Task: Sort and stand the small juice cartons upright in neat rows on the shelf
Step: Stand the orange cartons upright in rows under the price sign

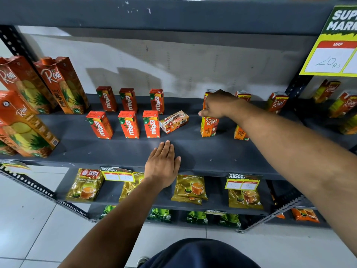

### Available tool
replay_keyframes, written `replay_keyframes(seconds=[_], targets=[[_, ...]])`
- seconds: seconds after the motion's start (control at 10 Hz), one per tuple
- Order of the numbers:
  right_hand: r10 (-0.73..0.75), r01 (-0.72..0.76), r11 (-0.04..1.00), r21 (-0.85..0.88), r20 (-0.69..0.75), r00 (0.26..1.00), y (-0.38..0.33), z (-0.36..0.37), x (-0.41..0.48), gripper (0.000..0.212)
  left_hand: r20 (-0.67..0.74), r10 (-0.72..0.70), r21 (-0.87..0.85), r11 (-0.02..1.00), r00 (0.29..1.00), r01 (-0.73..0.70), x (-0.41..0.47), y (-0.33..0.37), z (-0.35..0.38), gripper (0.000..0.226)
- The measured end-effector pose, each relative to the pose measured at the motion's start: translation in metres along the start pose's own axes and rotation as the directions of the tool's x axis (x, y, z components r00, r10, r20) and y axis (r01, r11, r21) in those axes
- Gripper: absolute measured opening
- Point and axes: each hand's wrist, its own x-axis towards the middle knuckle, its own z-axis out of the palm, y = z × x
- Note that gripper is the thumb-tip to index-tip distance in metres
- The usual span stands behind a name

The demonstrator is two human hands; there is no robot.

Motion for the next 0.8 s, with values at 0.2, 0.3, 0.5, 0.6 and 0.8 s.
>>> replay_keyframes(seconds=[0.2,0.3,0.5,0.6,0.8], targets=[[0.105,-0.105,0.994,0.002,0.015,0.994,-0.01,-0.003,-0.001,0.05,-0.002,-0.001,-0.005,1.0,1.0,0.001,0.0,-0.001,0.0,0.063],[0.14,-0.138,0.987,-0.08,0.023,0.99,-0.015,-0.008,-0.003,0.049,0.015,-0.003,-0.042,0.999,1.0,0.004,0.001,0.0,-0.003,0.064],[-0.197,0.196,0.98,-0.027,-0.039,0.98,-0.045,-0.012,0.004,0.048,-0.113,-0.105,-0.034,0.994,0.988,0.102,-0.004,-0.02,-0.01,0.062],[-0.282,0.282,0.959,-0.04,-0.01,0.959,-0.065,-0.009,0.014,0.051,-0.1,-0.159,-0.019,0.987,0.982,0.158,-0.009,-0.034,-0.009,0.063],[-0.323,0.328,0.941,-0.086,0.067,0.944,-0.11,0.014,0.039,0.046,-0.068,-0.156,0.014,0.987,0.985,0.158,-0.013,-0.042,-0.005,0.063]])
